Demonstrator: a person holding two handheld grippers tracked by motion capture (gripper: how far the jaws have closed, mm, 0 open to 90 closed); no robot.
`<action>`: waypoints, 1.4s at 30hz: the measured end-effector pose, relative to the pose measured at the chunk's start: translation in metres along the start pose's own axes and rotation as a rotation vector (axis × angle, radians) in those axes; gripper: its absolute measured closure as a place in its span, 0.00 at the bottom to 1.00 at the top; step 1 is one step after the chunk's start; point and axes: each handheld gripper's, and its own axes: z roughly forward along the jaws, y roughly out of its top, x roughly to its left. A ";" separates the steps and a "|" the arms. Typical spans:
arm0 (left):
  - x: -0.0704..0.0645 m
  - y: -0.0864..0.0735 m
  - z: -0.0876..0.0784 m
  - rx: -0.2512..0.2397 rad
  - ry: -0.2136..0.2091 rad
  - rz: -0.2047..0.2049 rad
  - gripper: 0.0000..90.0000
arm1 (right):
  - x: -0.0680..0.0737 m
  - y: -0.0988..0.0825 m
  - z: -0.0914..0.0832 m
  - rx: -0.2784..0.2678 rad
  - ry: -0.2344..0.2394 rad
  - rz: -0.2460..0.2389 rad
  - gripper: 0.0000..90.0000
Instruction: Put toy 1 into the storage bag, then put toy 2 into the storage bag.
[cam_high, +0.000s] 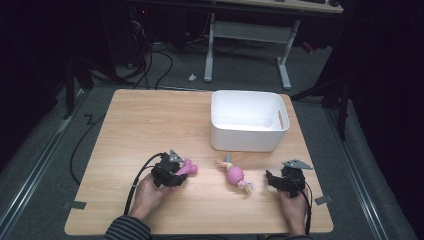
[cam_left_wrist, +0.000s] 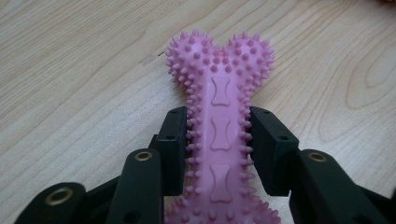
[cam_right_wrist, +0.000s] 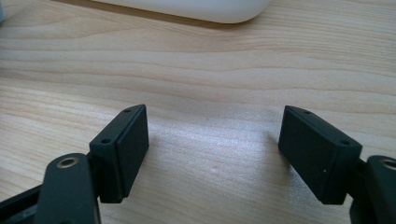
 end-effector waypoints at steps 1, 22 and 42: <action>0.001 0.000 -0.001 -0.001 -0.016 -0.008 0.66 | 0.000 0.000 0.000 0.000 0.000 0.000 0.27; 0.007 0.004 -0.026 -0.049 -0.043 -0.050 0.65 | 0.001 0.000 0.000 -0.001 0.001 -0.002 0.27; 0.011 0.026 -0.056 -0.079 -0.035 -0.048 0.65 | 0.001 0.000 0.000 -0.001 0.001 -0.001 0.27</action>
